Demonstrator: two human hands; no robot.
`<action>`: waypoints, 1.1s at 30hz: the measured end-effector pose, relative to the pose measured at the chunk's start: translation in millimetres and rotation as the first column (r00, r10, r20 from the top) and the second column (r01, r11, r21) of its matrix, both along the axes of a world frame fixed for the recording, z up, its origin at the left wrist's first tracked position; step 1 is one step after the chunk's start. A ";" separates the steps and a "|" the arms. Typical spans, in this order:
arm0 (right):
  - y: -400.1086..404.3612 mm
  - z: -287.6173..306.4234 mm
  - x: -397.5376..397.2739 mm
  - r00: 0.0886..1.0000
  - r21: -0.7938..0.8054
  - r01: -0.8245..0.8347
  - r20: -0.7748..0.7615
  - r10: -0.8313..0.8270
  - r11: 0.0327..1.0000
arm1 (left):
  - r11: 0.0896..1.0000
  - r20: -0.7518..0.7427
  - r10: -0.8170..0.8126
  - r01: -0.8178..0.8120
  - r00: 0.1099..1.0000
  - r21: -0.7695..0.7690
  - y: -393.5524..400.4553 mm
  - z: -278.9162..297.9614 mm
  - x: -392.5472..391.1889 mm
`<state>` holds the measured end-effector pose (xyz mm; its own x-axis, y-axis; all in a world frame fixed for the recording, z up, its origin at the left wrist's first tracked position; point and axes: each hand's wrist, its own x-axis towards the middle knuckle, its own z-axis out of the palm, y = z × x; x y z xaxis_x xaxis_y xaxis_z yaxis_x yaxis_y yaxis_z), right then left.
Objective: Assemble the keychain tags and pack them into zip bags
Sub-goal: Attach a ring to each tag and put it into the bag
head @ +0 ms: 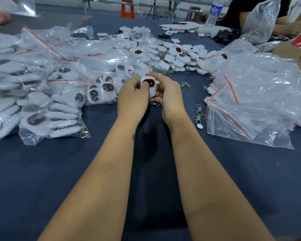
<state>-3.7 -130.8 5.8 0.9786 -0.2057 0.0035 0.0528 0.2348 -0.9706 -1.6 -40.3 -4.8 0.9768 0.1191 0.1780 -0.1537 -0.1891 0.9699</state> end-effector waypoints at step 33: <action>-10.5 3.5 1.0 0.987 0.621 -0.014 0.135 -0.089 0.783 | 0.992 -0.043 0.072 -0.076 0.996 -0.101 0.3 3.9 -2.4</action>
